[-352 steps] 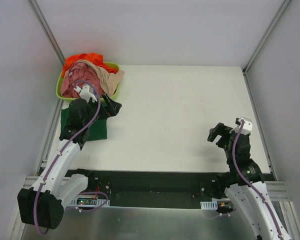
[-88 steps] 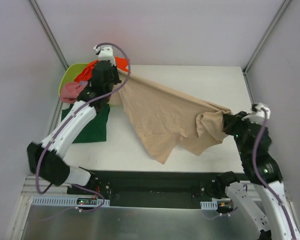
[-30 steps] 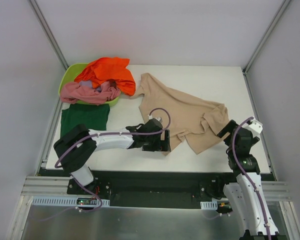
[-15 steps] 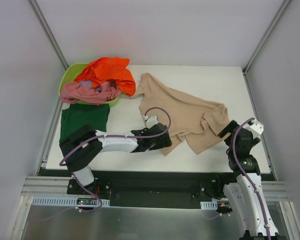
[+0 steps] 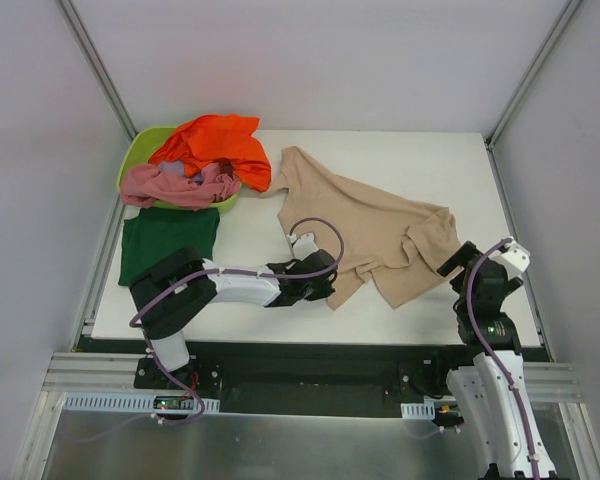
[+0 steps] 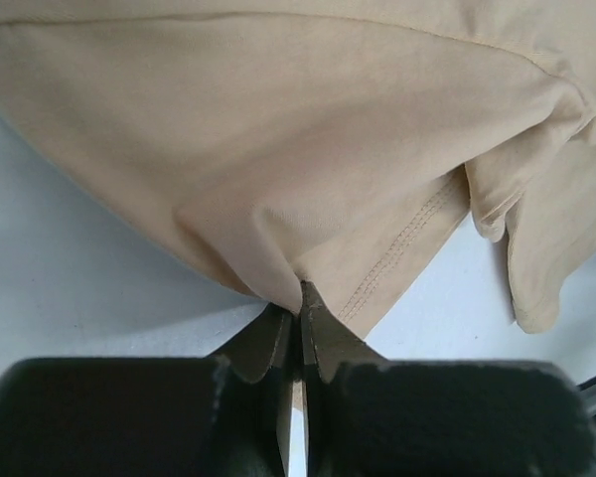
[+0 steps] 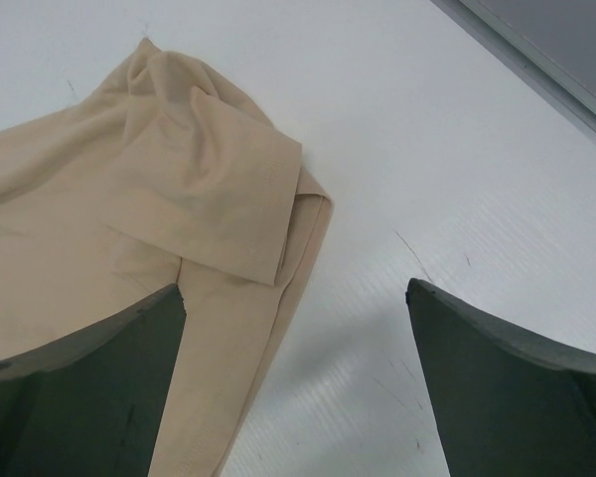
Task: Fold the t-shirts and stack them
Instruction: Flatten out the tshirt
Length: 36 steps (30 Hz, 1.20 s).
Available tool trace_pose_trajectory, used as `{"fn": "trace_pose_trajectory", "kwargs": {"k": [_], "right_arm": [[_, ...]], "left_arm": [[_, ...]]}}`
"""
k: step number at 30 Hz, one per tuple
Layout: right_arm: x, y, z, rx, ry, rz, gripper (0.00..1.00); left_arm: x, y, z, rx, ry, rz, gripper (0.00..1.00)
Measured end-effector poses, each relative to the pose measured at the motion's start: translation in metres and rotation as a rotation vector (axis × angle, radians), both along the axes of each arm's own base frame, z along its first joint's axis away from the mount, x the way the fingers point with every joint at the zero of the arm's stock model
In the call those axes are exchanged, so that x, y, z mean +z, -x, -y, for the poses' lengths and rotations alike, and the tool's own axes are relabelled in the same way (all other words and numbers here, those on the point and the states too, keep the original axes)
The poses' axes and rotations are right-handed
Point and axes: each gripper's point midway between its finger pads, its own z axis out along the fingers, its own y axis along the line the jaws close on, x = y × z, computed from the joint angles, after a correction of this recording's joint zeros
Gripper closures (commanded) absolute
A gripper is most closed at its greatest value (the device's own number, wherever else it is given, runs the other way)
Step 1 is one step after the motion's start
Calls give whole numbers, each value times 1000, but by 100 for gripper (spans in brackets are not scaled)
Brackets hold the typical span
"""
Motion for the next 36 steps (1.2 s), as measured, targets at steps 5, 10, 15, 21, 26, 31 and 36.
{"fn": "trace_pose_trajectory", "kwargs": {"k": [5,10,15,21,26,31,36], "right_arm": [[-6,0,-3,23,-2,-30,4],[-26,-2,-18,110,-30,-142,4],[-38,4,-39,209,-100,-267,3],[-45,19,-96,469,-230,-329,8],[-44,48,-157,766,-177,-436,9],[-49,50,-175,821,-15,-552,13],[-61,34,-174,755,159,-651,18]], "left_arm": [[1,0,-28,14,-77,20,100],[6,-16,-95,104,-148,20,100],[12,-32,-155,199,-208,39,100],[13,-32,-166,171,-227,33,100],[12,-29,-167,145,-237,31,100],[12,-28,-166,126,-238,31,100],[12,-28,-166,122,-239,32,100]]}}
